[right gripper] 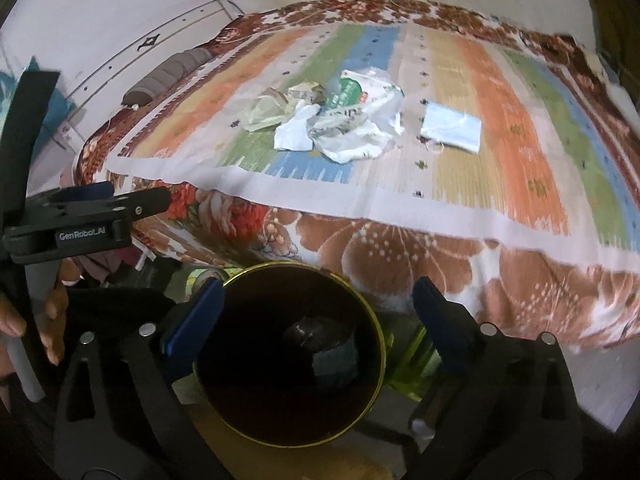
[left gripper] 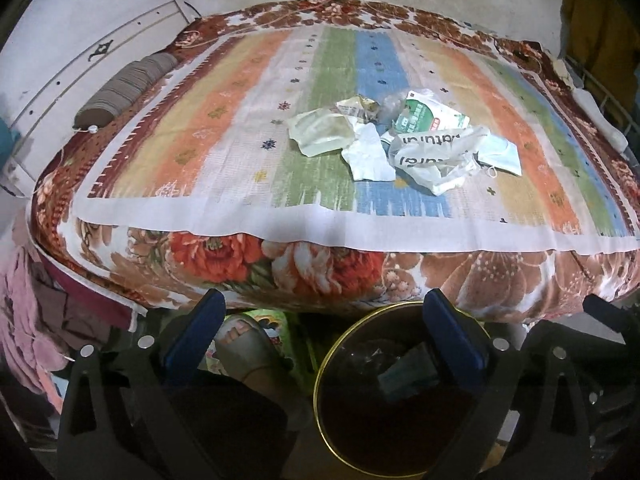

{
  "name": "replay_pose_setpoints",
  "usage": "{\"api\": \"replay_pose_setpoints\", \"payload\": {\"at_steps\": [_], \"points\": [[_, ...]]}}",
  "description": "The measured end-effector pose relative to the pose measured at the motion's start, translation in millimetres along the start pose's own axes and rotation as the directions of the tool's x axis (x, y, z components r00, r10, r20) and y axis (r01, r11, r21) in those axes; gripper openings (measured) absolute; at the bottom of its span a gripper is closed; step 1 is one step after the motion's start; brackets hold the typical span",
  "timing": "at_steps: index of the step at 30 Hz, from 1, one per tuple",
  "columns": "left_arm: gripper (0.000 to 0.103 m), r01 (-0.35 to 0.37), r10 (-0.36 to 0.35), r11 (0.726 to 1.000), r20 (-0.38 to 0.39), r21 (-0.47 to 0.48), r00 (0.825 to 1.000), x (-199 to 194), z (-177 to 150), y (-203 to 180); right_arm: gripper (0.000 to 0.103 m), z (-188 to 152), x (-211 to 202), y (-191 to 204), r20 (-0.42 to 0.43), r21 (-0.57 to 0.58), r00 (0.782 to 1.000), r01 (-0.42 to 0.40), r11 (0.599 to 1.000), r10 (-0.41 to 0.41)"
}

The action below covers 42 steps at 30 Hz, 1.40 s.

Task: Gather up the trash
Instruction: 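Move both open grippers back over the remaining trash pile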

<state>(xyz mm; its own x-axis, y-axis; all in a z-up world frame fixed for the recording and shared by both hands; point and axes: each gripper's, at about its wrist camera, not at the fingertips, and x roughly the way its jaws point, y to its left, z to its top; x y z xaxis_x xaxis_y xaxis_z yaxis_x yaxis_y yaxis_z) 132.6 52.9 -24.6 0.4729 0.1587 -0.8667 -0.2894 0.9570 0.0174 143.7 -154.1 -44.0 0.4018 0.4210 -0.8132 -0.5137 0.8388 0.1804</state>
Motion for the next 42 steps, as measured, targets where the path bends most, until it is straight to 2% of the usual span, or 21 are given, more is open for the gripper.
{"api": "replay_pose_setpoints", "payload": {"at_steps": [4, 7, 13, 18, 22, 32, 37, 42], "points": [[0.097, 0.0, 0.0, 1.0, -0.02, 0.017, 1.0, 6.2, 8.1, 0.1, 0.094, 9.1, -1.3, 11.1, 0.031, -0.075, 0.999, 0.029, 0.997, -0.026], [0.097, -0.03, 0.031, 0.997, -0.012, 0.073, 0.999, 10.1, 16.7, -4.4, 0.094, 15.9, -2.0, 14.7, 0.04, -0.105, 0.999, 0.041, 0.994, -0.037], [0.097, -0.041, 0.04, 0.994, 0.011, 0.102, 0.999, 12.8, 32.6, -7.5, 0.094, 24.3, 0.9, 12.3, 0.032, -0.097, 0.999, 0.033, 0.995, -0.03], [0.097, -0.084, 0.079, 0.985, 0.035, 0.149, 0.996, 20.0, 45.9, -9.6, 0.094, 35.4, 4.0, 5.7, 0.031, -0.07, 0.999, 0.026, 0.997, -0.024], [0.097, -0.079, 0.076, 0.99, 0.034, 0.12, 0.997, 27.4, 57.9, -2.3, 0.094, 50.8, 6.4, 3.7, 0.062, -0.097, 0.994, 0.091, 0.991, -0.085], [0.097, -0.069, 0.065, 0.996, 0.053, 0.058, 0.996, 44.3, 81.5, 14.0, 0.094, 83.5, 18.5, -17.9, 0.053, -0.016, 0.997, 0.065, 0.998, -0.064], [0.097, -0.12, 0.119, 0.99, 0.028, 0.076, 0.993, 64.0, 88.7, 16.6, 0.094, 94.6, 21.2, -32.5, 0.04, 0.067, 0.999, 0.016, 0.998, -0.019], [0.097, -0.127, 0.123, 0.99, 0.056, 0.063, 0.991, 69.6, 97.1, 23.6, 0.094, 109.1, 28.3, -36.0, 0.051, 0.053, 0.997, 0.058, 0.997, -0.061]]}}
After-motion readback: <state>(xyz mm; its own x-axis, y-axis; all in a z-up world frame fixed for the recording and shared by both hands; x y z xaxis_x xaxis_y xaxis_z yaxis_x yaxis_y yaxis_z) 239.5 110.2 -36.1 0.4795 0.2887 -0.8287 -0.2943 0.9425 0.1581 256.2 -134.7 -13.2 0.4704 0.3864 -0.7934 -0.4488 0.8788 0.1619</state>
